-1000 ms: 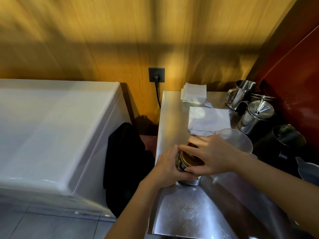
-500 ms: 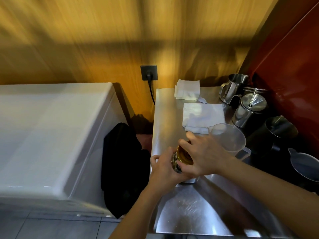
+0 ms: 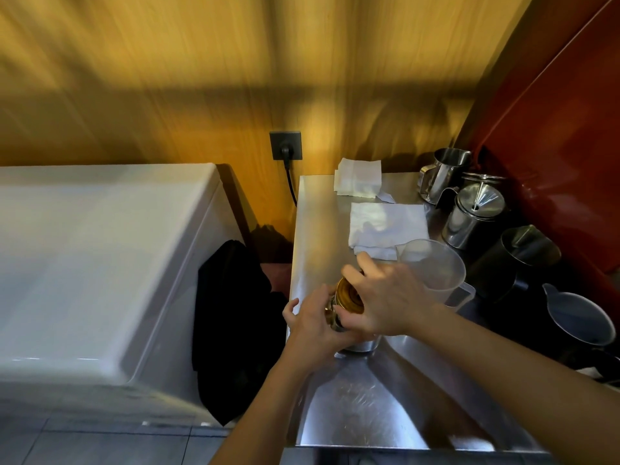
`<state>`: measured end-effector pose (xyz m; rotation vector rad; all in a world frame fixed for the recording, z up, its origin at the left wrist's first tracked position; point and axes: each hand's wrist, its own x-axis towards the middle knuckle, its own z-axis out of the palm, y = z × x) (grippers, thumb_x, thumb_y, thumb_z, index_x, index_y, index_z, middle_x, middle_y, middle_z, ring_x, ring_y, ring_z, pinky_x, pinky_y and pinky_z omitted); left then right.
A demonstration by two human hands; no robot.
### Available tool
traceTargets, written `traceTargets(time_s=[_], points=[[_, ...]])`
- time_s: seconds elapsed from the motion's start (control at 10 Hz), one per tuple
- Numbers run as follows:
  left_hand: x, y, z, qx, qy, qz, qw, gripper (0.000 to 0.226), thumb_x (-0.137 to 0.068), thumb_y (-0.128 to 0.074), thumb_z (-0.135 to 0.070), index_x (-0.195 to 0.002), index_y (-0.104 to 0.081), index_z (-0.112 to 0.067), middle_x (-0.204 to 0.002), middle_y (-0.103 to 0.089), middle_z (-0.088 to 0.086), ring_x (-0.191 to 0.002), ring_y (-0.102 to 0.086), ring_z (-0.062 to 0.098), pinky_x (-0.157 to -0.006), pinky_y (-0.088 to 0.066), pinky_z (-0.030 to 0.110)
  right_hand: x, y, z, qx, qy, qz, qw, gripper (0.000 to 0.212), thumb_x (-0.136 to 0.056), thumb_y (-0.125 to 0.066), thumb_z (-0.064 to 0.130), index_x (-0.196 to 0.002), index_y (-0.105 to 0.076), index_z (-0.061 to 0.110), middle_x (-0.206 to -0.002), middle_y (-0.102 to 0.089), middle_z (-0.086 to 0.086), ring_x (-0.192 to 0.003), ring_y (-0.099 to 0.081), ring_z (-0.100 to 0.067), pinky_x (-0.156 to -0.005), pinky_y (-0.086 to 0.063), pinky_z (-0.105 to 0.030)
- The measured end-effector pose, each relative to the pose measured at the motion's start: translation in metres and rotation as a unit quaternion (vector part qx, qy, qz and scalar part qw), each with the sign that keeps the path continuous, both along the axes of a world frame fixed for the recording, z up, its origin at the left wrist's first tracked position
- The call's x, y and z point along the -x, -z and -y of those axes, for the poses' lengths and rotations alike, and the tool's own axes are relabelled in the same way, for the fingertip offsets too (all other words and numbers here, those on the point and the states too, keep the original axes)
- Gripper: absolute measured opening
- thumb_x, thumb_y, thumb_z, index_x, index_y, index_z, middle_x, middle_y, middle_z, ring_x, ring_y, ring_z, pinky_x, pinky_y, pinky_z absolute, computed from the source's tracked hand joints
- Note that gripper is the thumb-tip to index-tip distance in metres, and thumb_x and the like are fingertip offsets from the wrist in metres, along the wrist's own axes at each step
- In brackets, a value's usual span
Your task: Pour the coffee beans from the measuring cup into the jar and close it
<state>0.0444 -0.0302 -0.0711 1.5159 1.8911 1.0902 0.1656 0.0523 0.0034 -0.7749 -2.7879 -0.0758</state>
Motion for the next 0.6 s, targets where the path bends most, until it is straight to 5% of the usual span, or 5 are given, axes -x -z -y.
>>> traceTargets(time_s=[0.2, 0.3, 0.4, 0.6], points=[[0.002, 0.005, 0.002, 0.003, 0.009, -0.021, 1.000, 0.054, -0.064, -0.059, -0.065, -0.111, -0.041, -0.046, -0.106, -0.050, -0.028, -0.104, -0.036, -0.015, -0.096, -0.013, 0.029, -0.003, 0.001, 0.005, -0.038, 0.017, 0.014, 0.999, 0.056, -0.076, -0.042, 0.063, -0.083, -0.059, 0.010, -0.073, -0.061, -0.012, -0.053, -0.055, -0.025, -0.042, -0.038, -0.026], [0.004, -0.002, 0.003, 0.023, 0.034, -0.032, 0.999, 0.066, -0.063, -0.058, -0.067, -0.123, -0.034, -0.054, -0.110, -0.039, -0.036, -0.105, -0.030, -0.009, -0.096, -0.018, 0.030, -0.005, 0.002, 0.007, -0.047, 0.030, 0.014, 0.998, 0.060, -0.076, -0.047, 0.065, -0.091, -0.062, 0.009, -0.079, -0.064, -0.013, -0.067, -0.057, -0.027, -0.052, -0.046, -0.032], [0.012, -0.013, 0.004, 0.058, 0.063, -0.041, 0.995, 0.075, -0.062, -0.058, -0.073, -0.128, -0.023, -0.065, -0.122, -0.037, -0.025, -0.119, -0.033, 0.004, -0.103, -0.025, 0.037, -0.008, -0.001, 0.007, 0.006, 0.034, -0.010, 0.999, 0.072, -0.074, -0.046, 0.071, -0.108, -0.060, 0.009, -0.097, -0.065, -0.012, -0.085, -0.058, -0.029, -0.071, -0.049, -0.040], [0.033, -0.057, -0.001, 0.024, 0.036, -0.134, 0.990, 0.083, -0.075, -0.046, -0.079, -0.144, -0.028, -0.038, -0.143, -0.044, -0.006, -0.128, -0.039, 0.014, -0.107, -0.033, 0.042, -0.017, -0.019, -0.016, 0.163, 0.074, -0.092, 0.979, 0.076, -0.077, -0.053, 0.065, -0.137, -0.031, 0.024, -0.141, -0.038, -0.005, -0.123, -0.036, -0.023, -0.097, -0.032, -0.037]])
